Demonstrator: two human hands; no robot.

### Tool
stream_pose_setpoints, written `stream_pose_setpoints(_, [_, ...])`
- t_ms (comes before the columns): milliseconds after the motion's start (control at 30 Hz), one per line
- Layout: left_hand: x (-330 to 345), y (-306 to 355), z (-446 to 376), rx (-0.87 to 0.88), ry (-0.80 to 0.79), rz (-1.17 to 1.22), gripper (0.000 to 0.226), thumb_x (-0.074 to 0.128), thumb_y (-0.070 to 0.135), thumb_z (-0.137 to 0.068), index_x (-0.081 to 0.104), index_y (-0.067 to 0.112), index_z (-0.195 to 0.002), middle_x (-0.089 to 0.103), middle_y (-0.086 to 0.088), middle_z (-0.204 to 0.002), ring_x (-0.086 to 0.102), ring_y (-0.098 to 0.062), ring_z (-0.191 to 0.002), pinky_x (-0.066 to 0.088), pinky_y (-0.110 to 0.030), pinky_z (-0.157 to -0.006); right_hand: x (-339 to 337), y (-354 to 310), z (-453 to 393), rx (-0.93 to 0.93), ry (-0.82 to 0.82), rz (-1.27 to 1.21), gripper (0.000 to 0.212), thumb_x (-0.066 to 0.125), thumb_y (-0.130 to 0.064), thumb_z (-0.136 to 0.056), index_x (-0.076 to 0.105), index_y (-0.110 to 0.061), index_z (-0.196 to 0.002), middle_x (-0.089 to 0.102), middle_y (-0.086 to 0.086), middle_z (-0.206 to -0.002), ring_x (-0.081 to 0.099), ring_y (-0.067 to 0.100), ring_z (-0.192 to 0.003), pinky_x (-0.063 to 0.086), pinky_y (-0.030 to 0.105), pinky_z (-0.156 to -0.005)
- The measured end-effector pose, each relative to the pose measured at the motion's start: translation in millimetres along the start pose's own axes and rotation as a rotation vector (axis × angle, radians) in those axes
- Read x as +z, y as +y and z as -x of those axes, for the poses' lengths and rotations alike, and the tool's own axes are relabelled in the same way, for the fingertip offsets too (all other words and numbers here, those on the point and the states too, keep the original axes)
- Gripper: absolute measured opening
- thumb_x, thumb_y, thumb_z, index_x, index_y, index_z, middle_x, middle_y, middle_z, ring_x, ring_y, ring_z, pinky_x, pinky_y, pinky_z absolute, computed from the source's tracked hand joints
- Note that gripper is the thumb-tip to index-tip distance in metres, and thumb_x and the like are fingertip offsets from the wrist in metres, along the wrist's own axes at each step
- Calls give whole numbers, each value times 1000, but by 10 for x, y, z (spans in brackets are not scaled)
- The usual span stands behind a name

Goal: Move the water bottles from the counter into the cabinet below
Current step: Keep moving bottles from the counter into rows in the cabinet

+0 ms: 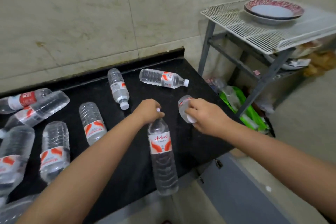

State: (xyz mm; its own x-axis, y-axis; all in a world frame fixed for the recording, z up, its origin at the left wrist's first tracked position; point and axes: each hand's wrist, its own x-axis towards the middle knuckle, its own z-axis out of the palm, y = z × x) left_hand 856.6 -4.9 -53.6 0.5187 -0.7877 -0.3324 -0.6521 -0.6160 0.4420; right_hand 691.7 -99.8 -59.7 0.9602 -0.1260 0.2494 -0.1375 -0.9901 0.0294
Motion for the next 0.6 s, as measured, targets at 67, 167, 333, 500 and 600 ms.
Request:
stream_pose_setpoints(67, [-46,98,332,35,19,-38,28,60,17,-89,64,2,-113,63,-14,-112,59,-27,-113,47,-32,-93,-248,6,65,100,-38,-83,39,85,0,-42,72,-3,-79,64,19,-69,63,35,-53,53,32,-40])
stream_pose_setpoints(167, [137,156,968,53,11,-136,22,61,17,-87,65,8,-108,64,-11,-116,60,-27,-107,49,-32,-88,-550,-96,275,230,-73,-177,41,76,-5,-66,72,-12,-106,63,18,-98,65,36,-85,55,41,-70])
stream_pose_setpoints(333, [1042,114,1908,-18,-75,-369,33,56,12,-88,57,13,-121,53,-15,-125,52,-33,-116,45,-32,-93,-852,-473,892,235,-181,-228,36,67,-19,-77,66,-21,-113,52,5,-104,56,26,-104,44,31,-84])
stream_pose_setpoints(500, [1519,93,2383,-160,-60,-363,37,58,9,-85,58,11,-122,52,-15,-127,51,-31,-118,44,-32,-95,-817,-741,1410,246,-338,-319,27,69,-24,-75,69,-17,-101,50,0,-87,58,24,-97,37,25,-69])
stream_pose_setpoints(600, [1662,52,2513,-205,-124,-354,35,59,11,-84,59,9,-120,52,-16,-126,54,-31,-116,45,-33,-95,-492,-946,1661,262,-522,-352,24,69,-26,-74,70,-15,-95,55,1,-82,54,19,-84,33,20,-54])
